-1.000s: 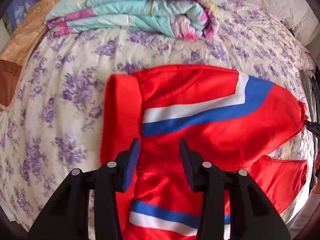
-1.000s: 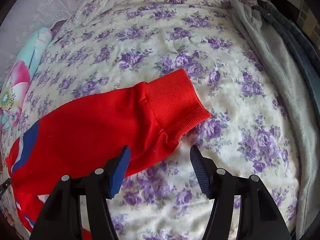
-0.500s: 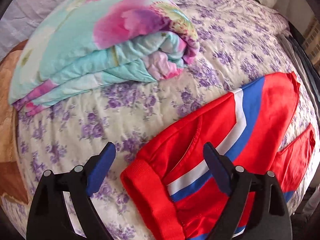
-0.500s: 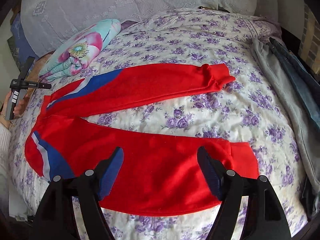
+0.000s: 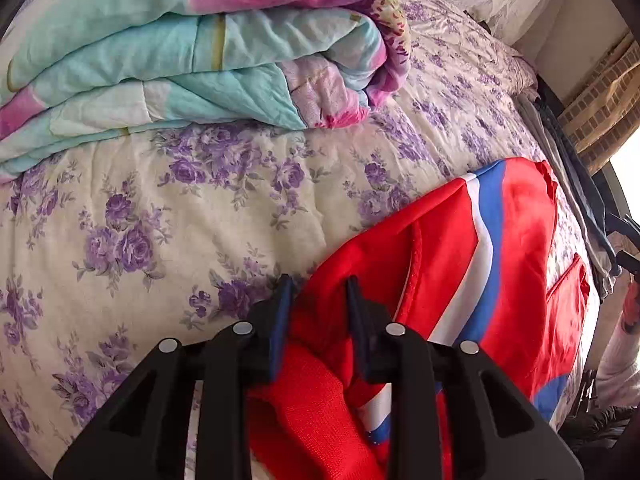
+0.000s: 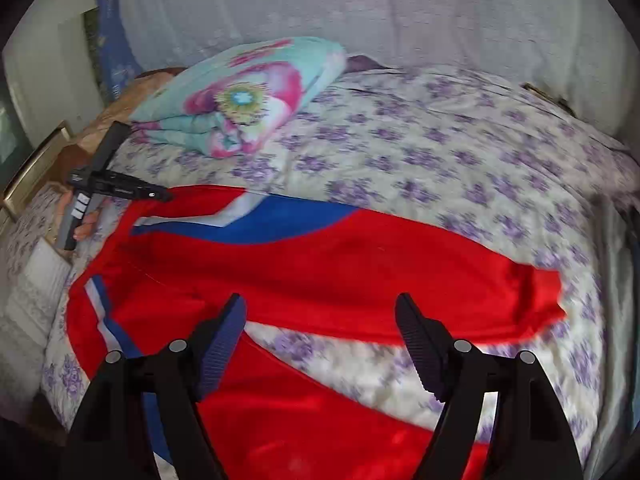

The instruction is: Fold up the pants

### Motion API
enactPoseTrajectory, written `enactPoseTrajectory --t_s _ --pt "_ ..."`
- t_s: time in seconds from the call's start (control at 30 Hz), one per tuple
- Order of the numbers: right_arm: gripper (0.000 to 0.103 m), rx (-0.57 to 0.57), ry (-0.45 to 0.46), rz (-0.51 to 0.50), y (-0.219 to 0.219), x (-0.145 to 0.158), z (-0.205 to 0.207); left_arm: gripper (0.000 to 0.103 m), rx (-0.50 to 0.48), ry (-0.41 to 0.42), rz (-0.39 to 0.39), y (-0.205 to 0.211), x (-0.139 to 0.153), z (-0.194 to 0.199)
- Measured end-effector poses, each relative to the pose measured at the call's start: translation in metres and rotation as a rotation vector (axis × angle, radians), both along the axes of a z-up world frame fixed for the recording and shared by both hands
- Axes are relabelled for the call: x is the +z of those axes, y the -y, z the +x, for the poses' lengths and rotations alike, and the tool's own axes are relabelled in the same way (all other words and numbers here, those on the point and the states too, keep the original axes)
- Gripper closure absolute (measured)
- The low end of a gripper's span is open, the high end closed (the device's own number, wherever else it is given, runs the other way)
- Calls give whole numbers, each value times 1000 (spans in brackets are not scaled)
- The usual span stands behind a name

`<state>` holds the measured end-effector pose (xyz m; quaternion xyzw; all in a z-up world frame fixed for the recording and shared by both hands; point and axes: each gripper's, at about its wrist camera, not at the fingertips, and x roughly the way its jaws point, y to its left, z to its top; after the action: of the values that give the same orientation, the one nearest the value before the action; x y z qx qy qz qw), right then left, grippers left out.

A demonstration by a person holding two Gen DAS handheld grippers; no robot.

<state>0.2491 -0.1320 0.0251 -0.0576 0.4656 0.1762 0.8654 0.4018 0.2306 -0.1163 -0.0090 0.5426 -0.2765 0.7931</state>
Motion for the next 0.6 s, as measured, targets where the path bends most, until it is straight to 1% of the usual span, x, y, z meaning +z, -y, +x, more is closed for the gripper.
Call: enactPoseTrajectory --t_s 0.03,0.1,0.13,0.17,0.2,0.23,0.3,0.4,0.5,0.6 --pt "25 85 -27 -5 -20 -4 20 81 -1 4 -6 -1 1 0" --pt "25 214 -47 -80 -59 -13 58 84 -6 29 -9 -1 4 -4" --pt "25 273 -48 -115 -77 -18 75 85 -10 47 -7 1 7 -5" --pt "25 317 -50 -127 -92 -23 91 87 -14 61 -4 2 9 -7" --pt "25 361 -78 -130 -105 -30 106 89 -18 72 -4 3 10 -9" --pt "25 389 -117 -142 -115 -40 120 90 -23 80 -1 4 11 -10" --pt "25 432 -197 -172 -130 -59 145 96 -33 86 -13 4 13 -11" --pt "25 485 -282 -195 -140 -81 167 96 -37 96 -36 2 16 -12" --pt "25 522 -413 -171 -140 -100 184 96 -38 89 -42 0 14 -11" --pt "25 519 -522 -130 -136 -120 197 96 -42 93 -30 2 12 -10"
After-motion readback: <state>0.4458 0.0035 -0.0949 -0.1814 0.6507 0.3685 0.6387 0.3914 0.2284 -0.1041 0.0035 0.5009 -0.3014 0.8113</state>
